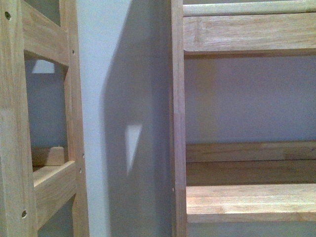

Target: Put away toys

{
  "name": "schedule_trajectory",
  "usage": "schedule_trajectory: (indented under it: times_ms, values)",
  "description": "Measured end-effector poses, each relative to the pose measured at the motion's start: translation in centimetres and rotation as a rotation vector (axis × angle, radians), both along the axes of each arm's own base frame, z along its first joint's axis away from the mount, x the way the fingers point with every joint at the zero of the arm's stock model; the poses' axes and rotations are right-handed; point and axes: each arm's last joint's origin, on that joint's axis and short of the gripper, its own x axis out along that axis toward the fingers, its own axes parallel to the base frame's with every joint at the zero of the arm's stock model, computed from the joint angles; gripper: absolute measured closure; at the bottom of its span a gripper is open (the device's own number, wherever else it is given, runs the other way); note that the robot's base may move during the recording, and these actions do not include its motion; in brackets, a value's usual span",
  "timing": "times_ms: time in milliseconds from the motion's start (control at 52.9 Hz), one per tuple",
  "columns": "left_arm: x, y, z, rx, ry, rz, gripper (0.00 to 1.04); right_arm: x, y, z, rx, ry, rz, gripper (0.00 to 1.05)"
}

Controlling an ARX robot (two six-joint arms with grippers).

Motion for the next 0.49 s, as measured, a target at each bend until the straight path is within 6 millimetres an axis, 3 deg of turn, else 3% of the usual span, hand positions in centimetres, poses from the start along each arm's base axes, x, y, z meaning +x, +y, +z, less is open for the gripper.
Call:
schedule_trajectory:
  times_ms: [189, 491]
  values:
    - [0.0, 0.0, 0.0, 0.0, 0.0, 0.0, 0.06, 0.1, 0.4, 2.4, -0.018, -0.021, -0.035, 0.99]
    - [0.0, 0.0, 0.0, 0.0, 0.0, 0.0, 0.06, 0.1, 1.4, 9.9, -0.036, -0.151, -0.034, 0.99]
